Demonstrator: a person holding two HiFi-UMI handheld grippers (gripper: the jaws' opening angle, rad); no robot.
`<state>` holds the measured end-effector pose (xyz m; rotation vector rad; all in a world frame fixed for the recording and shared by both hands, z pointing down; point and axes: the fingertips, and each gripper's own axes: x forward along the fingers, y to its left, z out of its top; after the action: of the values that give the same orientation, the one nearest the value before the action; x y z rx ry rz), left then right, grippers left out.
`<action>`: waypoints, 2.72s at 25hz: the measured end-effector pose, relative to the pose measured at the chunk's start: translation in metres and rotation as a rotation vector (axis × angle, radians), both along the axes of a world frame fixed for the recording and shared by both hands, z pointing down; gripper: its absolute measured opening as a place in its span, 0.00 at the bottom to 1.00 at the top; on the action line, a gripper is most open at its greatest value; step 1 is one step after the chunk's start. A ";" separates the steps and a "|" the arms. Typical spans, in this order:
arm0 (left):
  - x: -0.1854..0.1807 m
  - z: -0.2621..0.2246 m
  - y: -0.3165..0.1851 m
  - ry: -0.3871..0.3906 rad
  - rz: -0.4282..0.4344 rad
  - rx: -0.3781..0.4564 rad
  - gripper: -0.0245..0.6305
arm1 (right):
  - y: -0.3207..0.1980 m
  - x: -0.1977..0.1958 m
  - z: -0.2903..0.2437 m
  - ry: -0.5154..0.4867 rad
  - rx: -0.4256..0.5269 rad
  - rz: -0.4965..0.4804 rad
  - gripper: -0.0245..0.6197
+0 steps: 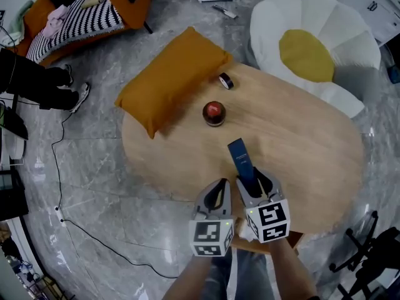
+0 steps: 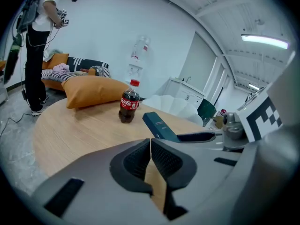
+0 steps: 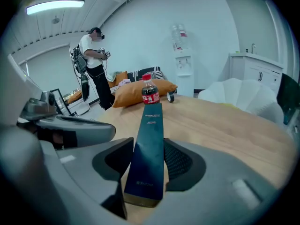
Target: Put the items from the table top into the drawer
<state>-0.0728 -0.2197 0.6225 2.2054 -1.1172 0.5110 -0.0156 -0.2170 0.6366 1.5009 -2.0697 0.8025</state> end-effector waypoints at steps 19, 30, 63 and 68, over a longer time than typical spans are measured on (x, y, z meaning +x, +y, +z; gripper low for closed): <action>0.041 -0.032 0.047 0.033 0.187 0.027 0.06 | 0.063 0.029 -0.049 -0.003 0.036 0.166 0.34; 0.069 -0.022 0.083 0.027 0.197 0.020 0.06 | 0.114 0.063 -0.043 -0.008 0.023 0.152 0.34; 0.101 0.002 0.202 0.022 0.167 -0.046 0.06 | 0.253 0.081 0.000 -0.037 -0.075 -0.056 0.34; 0.103 0.002 0.214 0.018 0.162 -0.045 0.05 | 0.266 0.075 0.004 -0.040 -0.085 -0.112 0.34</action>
<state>0.0303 -0.0056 0.6244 2.2681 -0.9137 0.5773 0.0592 0.0494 0.6408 1.3222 -2.1000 0.8725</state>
